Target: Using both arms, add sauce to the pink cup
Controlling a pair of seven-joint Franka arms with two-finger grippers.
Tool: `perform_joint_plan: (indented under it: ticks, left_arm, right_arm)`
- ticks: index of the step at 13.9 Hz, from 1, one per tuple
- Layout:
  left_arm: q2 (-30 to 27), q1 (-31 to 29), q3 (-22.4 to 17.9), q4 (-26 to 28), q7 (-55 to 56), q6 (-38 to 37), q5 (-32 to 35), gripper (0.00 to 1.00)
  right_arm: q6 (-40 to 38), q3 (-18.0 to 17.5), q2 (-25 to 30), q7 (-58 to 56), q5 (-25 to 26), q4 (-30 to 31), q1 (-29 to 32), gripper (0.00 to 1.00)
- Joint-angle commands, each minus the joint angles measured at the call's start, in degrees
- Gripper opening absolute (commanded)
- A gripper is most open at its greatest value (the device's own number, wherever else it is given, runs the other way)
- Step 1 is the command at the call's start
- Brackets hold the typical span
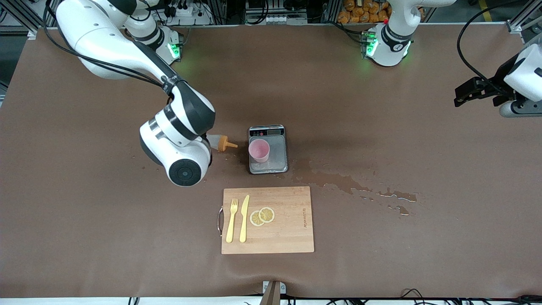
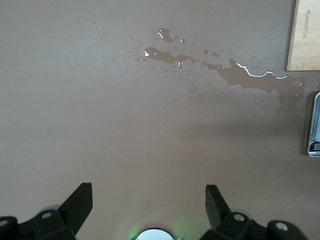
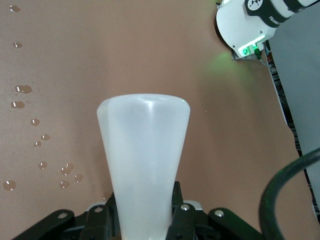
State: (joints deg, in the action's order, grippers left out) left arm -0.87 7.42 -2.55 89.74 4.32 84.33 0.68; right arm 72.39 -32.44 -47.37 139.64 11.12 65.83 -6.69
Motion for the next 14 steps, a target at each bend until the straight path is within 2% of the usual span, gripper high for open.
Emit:
perform_joint_plan:
  ticks: [1,8,12,14]
  left_arm:
    - [0.43,-0.39,0.09,-1.68,-0.88,-1.45,-0.50,1.00]
    - [0.34,-0.21,1.84,-1.85,0.08,-1.10,-0.15,1.00]
    - [0.43,-0.12,2.02,-1.85,-0.01,-0.75,-0.42,1.00]
    - [0.43,-0.04,2.02,-1.94,-0.01,-0.40,-0.59,1.00]
  right_arm:
    - [-0.40,-0.25,-0.44,2.30,1.80,-0.44,-1.04,0.30]
    - [0.04,-0.25,-1.23,3.18,2.68,-0.62,-1.92,0.23]
    - [0.04,-0.25,-1.32,3.09,2.77,-0.62,-1.92,0.09]
    - [-0.05,-0.25,-1.41,3.09,2.86,-0.62,-1.92,0.06]
